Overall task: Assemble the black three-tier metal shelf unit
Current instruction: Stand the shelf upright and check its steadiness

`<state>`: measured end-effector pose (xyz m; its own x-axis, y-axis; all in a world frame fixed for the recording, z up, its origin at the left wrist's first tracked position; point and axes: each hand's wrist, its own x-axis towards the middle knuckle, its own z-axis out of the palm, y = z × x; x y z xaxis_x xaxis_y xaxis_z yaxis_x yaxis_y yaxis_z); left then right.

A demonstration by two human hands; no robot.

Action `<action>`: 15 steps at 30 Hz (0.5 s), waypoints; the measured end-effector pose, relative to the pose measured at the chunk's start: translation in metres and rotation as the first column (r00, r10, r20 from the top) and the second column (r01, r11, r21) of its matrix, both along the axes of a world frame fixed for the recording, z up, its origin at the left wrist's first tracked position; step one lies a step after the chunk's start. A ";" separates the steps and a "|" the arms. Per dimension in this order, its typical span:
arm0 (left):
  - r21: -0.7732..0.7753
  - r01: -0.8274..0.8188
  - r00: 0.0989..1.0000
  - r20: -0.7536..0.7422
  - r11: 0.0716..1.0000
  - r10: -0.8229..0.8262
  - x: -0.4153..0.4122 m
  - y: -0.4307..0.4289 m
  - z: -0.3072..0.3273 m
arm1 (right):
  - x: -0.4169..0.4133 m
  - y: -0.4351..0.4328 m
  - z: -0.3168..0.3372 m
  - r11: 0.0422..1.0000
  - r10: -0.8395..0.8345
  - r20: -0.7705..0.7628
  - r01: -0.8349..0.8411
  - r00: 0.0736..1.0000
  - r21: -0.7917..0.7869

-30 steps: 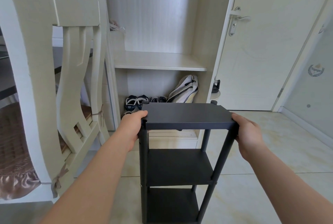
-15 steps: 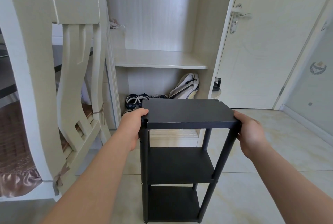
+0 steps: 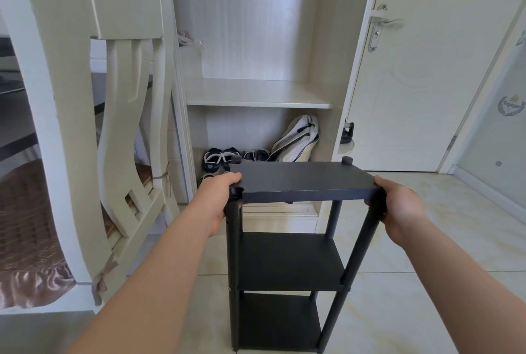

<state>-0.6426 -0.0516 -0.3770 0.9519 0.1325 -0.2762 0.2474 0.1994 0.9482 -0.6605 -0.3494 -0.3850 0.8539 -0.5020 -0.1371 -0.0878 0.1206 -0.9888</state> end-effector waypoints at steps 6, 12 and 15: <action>0.067 0.044 0.999 -0.024 0.997 -0.042 -0.002 0.001 0.008 | 0.001 -0.003 -0.001 1.000 -0.002 -0.006 0.002 1.000 0.013; 0.135 0.067 0.998 -0.026 0.989 -0.064 -0.003 -0.002 0.013 | -0.001 0.000 -0.002 0.991 -0.040 0.002 0.039 0.999 0.126; 0.145 0.076 0.997 -0.022 0.987 -0.074 -0.005 -0.002 0.015 | -0.004 0.003 -0.001 0.987 -0.061 -0.002 0.061 0.998 0.145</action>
